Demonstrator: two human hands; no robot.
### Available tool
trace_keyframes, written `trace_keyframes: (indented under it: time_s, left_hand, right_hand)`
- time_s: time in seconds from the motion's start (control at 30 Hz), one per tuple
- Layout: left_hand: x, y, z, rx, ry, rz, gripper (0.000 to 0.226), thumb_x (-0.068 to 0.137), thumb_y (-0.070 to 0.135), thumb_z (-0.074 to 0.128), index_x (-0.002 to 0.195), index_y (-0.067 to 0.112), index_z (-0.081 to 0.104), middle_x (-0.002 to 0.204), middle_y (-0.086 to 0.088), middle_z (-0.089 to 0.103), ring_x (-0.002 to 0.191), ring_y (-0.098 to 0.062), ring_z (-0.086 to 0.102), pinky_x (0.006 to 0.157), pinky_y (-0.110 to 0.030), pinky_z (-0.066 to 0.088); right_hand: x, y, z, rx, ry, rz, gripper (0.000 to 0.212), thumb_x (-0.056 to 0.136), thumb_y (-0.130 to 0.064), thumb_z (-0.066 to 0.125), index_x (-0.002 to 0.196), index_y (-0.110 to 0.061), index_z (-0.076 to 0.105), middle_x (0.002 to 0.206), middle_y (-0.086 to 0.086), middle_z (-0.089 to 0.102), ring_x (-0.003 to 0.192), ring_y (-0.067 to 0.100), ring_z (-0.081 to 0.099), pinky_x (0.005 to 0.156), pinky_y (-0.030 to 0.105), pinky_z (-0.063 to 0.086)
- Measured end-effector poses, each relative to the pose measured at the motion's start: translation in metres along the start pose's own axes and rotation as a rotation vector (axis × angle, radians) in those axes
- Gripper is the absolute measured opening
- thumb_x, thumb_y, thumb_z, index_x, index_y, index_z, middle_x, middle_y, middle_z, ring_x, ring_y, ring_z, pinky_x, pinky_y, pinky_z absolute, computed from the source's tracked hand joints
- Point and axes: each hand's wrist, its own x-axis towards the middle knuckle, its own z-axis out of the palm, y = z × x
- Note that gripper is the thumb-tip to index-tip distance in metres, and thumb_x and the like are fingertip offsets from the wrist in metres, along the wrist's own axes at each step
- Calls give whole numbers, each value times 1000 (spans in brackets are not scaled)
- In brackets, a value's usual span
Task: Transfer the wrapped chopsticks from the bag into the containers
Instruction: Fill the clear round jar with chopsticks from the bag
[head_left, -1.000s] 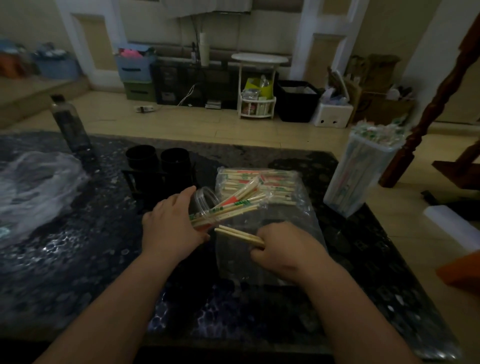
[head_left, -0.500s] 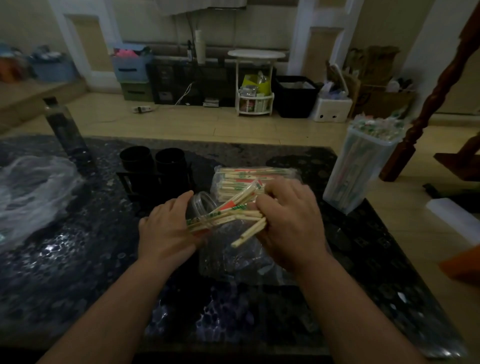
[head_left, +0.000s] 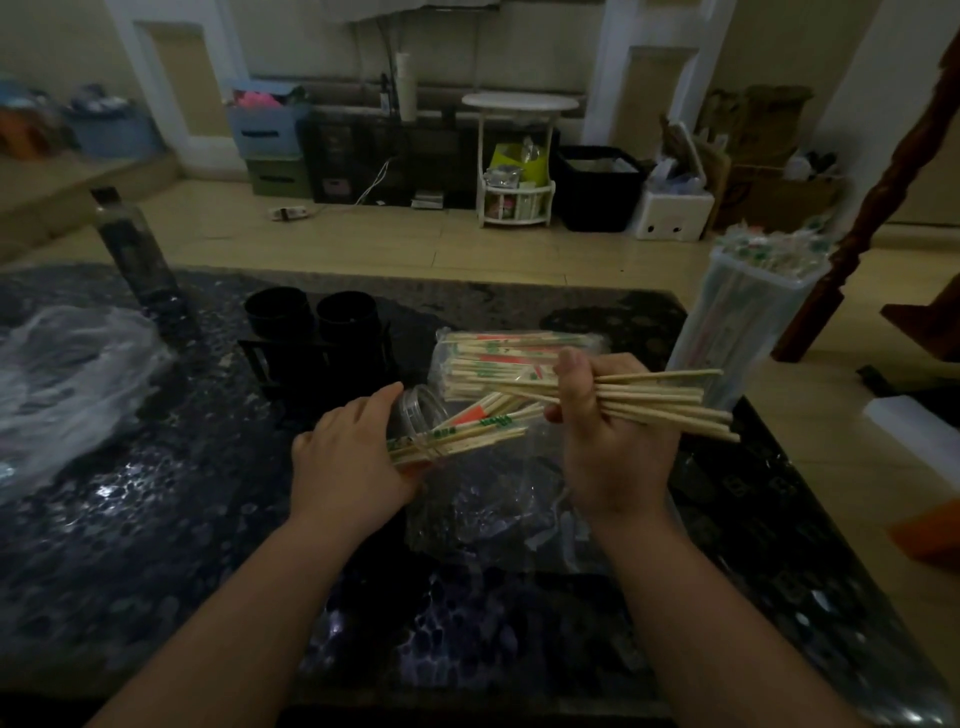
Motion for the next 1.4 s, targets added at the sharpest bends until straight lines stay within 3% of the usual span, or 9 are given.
trace_keyframes:
  time_s: [0.13,0.23,0.4,0.6,0.8,1.0,1.07,1.2,1.4]
  left_hand:
    - [1,0,-1,-6,-26,-14,98,67,57,74,148,40,21,142,7,44,129,-22,41,98,-45,36]
    - [1,2,-2,-15,-24,0,98,67,54,75,148,40,22,142,6,44,129,-22,41,98,-45,36]
    - [1,3,0,-27,16,18,96,67,53,75,147,39,25,140,6,46,128,-22,42,98,-45,37]
    - [-1,3,1,-3,21,31,95,67,50,75,147,40,25,140,9,46,129,-19,41,98,-43,35]
    - [-1,4,-2,-14,-9,27,100,64,41,76,148,40,23,141,8,43,130,-19,38,100,-43,33]
    - [0,3,2,-15,10,22,101,62,48,78,148,40,25,140,7,45,129,-19,40,99,-43,34]
    - [0,3,3,-14,11,20,101,63,49,77,148,40,24,141,7,45,130,-19,40,99,-43,34]
    - [0,3,1,3,2,26,101,63,48,77,148,39,24,140,7,45,129,-20,40,98,-43,34]
    - [0,3,1,-4,-6,17,102,63,51,75,148,40,22,141,7,44,130,-20,39,98,-43,34]
  right_hand:
    - [-6,-5,7,255,-39,380,14,90,-14,68,79,-7,70,68,4,68,58,12,67,52,21,52]
    - [-6,-3,9,333,-42,432,19,87,-11,72,82,5,63,69,16,66,55,18,65,50,25,54]
    - [-2,-5,9,313,-9,419,18,87,-12,71,75,-5,60,64,9,63,52,17,62,48,23,52]
    - [0,1,10,125,-185,470,15,81,-18,78,80,-7,67,66,0,68,59,6,65,55,19,50]
    - [4,5,5,240,-95,555,13,90,-11,68,89,-1,59,71,8,61,55,8,58,49,21,48]
    - [1,5,6,172,-13,533,20,90,-22,67,98,-31,51,90,1,64,67,4,64,56,19,51]
    - [3,5,5,195,12,537,10,96,-17,58,95,-26,53,86,2,63,61,2,60,52,17,48]
    - [0,12,7,-126,-214,449,20,94,-17,61,81,-33,62,83,-7,66,72,5,62,58,14,45]
    - [1,8,3,-214,-81,362,13,87,-16,69,79,-22,61,87,-7,58,73,3,54,59,6,41]
